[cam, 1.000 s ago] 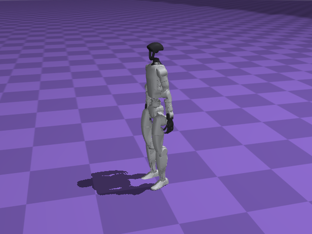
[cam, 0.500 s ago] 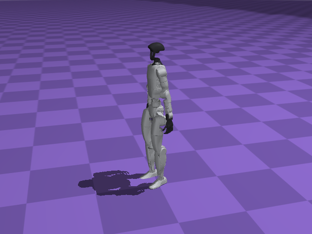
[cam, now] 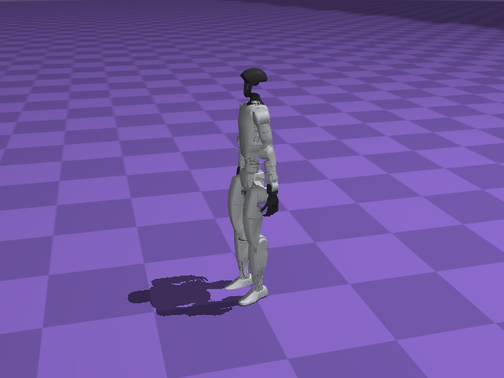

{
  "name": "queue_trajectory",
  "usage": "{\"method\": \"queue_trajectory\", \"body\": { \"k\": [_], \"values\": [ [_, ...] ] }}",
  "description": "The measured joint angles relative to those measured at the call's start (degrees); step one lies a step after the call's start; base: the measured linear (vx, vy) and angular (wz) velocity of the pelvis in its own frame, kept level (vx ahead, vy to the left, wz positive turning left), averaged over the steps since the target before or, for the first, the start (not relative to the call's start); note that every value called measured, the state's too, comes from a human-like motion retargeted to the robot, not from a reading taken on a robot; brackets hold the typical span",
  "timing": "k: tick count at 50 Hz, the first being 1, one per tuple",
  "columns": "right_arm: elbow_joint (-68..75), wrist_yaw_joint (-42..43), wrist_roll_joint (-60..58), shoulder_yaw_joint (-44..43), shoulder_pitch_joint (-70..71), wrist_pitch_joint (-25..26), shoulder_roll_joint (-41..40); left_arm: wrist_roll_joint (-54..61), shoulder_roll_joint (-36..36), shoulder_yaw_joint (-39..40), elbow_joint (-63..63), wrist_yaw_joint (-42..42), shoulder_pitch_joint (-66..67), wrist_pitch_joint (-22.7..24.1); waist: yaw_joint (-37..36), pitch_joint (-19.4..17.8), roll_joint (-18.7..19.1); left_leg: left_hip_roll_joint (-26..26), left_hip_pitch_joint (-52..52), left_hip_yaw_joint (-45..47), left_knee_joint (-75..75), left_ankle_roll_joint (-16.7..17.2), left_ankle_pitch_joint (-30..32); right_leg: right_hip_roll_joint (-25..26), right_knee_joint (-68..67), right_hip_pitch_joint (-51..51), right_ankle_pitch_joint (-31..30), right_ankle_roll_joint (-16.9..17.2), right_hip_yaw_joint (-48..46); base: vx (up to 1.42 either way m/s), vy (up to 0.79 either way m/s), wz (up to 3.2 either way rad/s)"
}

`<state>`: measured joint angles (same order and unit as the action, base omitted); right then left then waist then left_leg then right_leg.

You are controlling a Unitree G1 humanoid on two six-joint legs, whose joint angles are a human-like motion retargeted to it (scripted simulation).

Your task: In place motions

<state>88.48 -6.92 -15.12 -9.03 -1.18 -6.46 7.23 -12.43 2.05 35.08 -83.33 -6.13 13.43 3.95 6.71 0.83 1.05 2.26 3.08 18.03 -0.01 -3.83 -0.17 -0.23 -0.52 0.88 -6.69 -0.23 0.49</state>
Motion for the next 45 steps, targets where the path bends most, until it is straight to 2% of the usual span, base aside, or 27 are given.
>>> {"method": "queue_trajectory", "body": {
  "k": [10,15,18,22,24,25,27,30,35,37,38,39,40,42,45],
  "values": [
    [1.1,0.1,0.7,-0.3,0.0,0.0,1.0,-0.1,-0.8,-0.4,1.1,-0.3,-1.2,0.2,-2.1,-0.7,0.7,1.2,-2.2,-4.3,0.9,-0.2,1.0,-1.1,-0.8,-0.3,0.8,0.3,-1.2,0.05,0.11,0.16],
    [1.5,0.2,1.6,-1.0,0.0,-0.1,2.2,-0.2,-1.0,-1.5,1.1,-0.4,-2.6,0.4,-4.6,-0.1,2.2,0.4,-5.0,-7.7,1.6,1.3,1.7,-1.1,-5.8,-2.8,3.6,-1.7,-2.4,0.01,0.16,0.50],
    [1.9,0.3,2.1,-0.6,0.3,-0.2,2.7,-0.7,-0.3,-2.2,1.1,-0.5,-3.4,0.4,-4.5,-0.4,3.4,-1.0,-6.9,-10.8,2.2,2.6,2.8,1.5,-10.1,-5.2,3.7,-4.6,2.8,-0.06,0.07,1.07],
    [2.2,0.3,2.1,-0.5,0.3,-0.3,2.8,-1.3,1.0,-2.8,1.0,-0.1,-4.0,0.2,-1.6,-1.8,3.1,-0.5,-7.8,-16.0,2.1,4.5,5.1,7.4,-11.6,-4.7,1.8,-0.4,21.5,-0.03,0.00,2.02],
    [2.1,0.2,1.9,-0.7,0.2,-0.6,2.7,-1.3,1.6,-2.9,0.8,0.1,-4.5,0.1,-0.4,-2.3,3.0,-0.2,-8.5,-19.0,2.2,5.9,6.2,8.6,-11.3,-3.9,2.7,0.0,24.8,-0.06,-0.05,2.28],
    [2.1,0.1,1.8,-0.7,0.2,-0.7,2.6,-1.3,1.9,-2.7,0.6,0.1,-4.9,0.0,-0.1,-2.4,3.0,-0.2,-9.1,-20.2,2.3,6.6,6.7,8.5,-11.3,-3.7,3.5,-0.1,24.2,-0.07,-0.06,2.17],
    [2.0,-0.3,1.6,-0.7,-0.1,-1.0,2.7,-1.3,2.4,-3.1,0.8,-0.1,-5.5,0.0,-0.9,-1.9,2.4,0.2,-10.6,-22.6,2.2,8.5,7.5,6.0,-10.0,-3.8,4.9,-1.1,17.2,-0.09,-0.07,2.00],
    [2.1,-1.1,0.8,-0.4,-0.2,-1.0,2.9,-1.1,3.0,-4.3,1.9,-0.6,-6.0,-0.1,-5.8,-2.2,1.4,0.3,-12.2,-23.5,2.3,10.5,8.2,4.3,-8.8,-3.1,5.3,-1.7,12.1,-0.15,-0.10,1.41],
    [-1.0,-1.5,-1.1,-1.4,0.9,-2.1,3.6,1.5,2.3,-5.9,3.2,0.2,-8.1,1.2,-9.7,-6.2,1.1,0.7,-15.3,-27.2,3.3,13.7,9.7,0.7,-6.0,-1.2,4.5,-0.7,-2.1,-0.37,-0.10,2.09],
    [-2.2,-2.2,-1.2,-1.5,1.0,-2.7,4.2,2.2,2.0,-5.2,2.9,0.7,-9.1,1.5,-9.4,-7.4,0.4,1.3,-16.4,-27.1,2.9,11.5,10.1,-0.6,-5.2,-0.7,4.6,-0.8,-6.4,-0.42,-0.07,2.49],
    [-2.4,-2.4,-1.2,-1.5,1.1,-2.9,4.6,2.2,1.8,-4.6,2.8,0.9,-9.3,1.6,-10.0,-7.7,-0.3,1.1,-16.8,-24.2,2.8,9.1,9.0,-1.5,-5.0,-0.4,4.7,-0.8,-7.9,-0.31,-0.04,2.26],
    [-2.2,-2.3,-1.4,-1.6,1.0,-2.9,5.0,2.1,1.6,-4.2,2.5,1.2,-9.2,1.6,-10.6,-7.7,-0.7,0.1,-16.9,-19.5,2.7,8.2,7.9,-2.1,-4.7,-0.2,4.9,-0.8,-9.6,-0.24,-0.01,2.18],
    [-1.9,-2.1,-1.6,-1.9,1.0,-2.7,5.4,2.0,1.5,-3.8,2.2,1.4,-9.0,1.7,-11.3,-7.5,-0.9,-1.3,-16.8,-14.0,2.5,8.1,6.8,-2.4,-4.4,0.1,5.1,-0.9,-11.4,-0.17,0.01,2.42],
    [-0.9,-1.1,-2.5,-3.3,0.3,-2.4,6.1,2.1,1.4,-3.7,1.1,1.9,-8.3,1.8,-11.5,-6.2,-0.9,-3.8,-16.0,-4.2,2.4,10.5,6.3,-3.2,-3.9,0.4,5.7,-0.5,-16.7,-0.09,0.00,2.94],
    [-0.3,0.1,-2.5,-6.1,-1.7,-2.4,6.6,2.3,2.1,-3.8,-1.2,2.9,-7.7,1.6,-10.0,-4.0,-1.7,-4.3,-15.4,3.5,4.0,7.3,4.6,-5.2,-3.1,0.9,6.8,0.2,-25.4,-0.09,0.04,3.37]
  ]
}}
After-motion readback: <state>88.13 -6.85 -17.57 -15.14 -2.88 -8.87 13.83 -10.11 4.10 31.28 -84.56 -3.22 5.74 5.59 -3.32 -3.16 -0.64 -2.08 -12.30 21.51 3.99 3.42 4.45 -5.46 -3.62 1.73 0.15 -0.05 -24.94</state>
